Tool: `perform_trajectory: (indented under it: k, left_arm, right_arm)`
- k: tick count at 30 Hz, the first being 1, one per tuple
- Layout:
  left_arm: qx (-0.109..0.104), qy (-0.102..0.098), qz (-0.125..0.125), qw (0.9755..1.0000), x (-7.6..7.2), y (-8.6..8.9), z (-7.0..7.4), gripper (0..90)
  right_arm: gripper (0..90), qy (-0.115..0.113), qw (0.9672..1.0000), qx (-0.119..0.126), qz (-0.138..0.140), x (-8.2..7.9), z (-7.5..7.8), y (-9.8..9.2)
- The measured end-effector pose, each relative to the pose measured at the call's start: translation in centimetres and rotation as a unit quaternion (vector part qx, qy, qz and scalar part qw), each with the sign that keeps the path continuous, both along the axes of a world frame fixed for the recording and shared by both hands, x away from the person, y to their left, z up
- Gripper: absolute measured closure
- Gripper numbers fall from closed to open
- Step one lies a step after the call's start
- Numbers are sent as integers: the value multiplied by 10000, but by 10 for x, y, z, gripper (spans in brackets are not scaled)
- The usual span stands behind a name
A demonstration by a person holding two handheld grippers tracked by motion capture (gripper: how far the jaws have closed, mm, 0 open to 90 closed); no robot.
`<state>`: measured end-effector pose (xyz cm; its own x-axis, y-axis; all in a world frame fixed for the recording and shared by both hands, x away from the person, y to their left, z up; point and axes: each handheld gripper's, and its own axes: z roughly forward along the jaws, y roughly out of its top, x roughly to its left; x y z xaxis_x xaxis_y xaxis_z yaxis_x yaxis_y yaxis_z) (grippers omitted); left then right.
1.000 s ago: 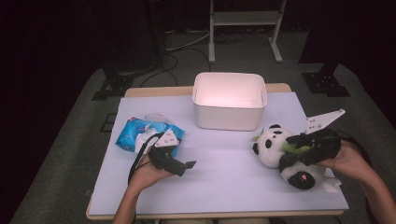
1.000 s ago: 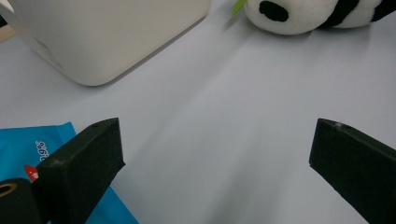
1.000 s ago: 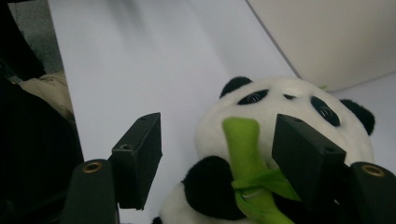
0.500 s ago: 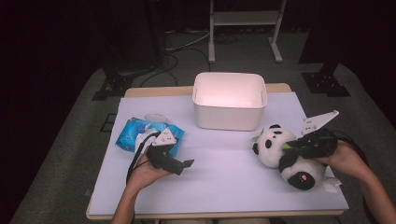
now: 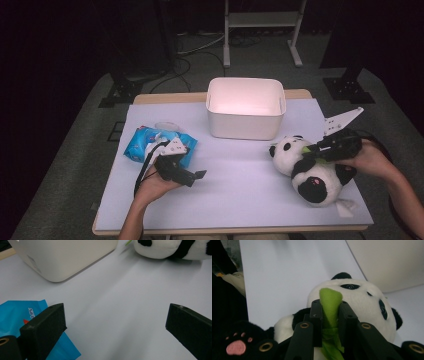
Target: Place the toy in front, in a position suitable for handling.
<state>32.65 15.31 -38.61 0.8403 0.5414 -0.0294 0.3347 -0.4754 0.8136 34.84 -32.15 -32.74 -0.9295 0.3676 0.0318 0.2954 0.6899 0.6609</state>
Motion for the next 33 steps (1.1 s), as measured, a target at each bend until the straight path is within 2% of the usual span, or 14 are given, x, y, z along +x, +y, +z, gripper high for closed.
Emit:
perform_trajectory:
  k: [13, 15, 24, 30, 33]
  left_arm:
    - [-41, 2, 28, 10000, -1, 4, 2, 23]
    - [-86, 29, 41, 10000, -1, 3, 3, 23]
    - [-101, 4, 19, 9999, -3, 4, 4, 22]
    - [-98, -14, 43, 9999, -4, 6, 4, 23]
    - [-98, 0, 43, 9999, -5, 6, 4, 22]
  right_arm:
    - [754, -53, 9976, 106, 681, 7, 15, 41]
    - [753, -81, 9959, 53, 901, 12, 20, 60]
    - [751, -68, 9895, 51, 1440, 26, 24, 115]
    - [750, 34, 9833, -20, 1819, 23, 17, 146]
    - [749, 152, 9798, -240, 1981, 19, 6, 158]
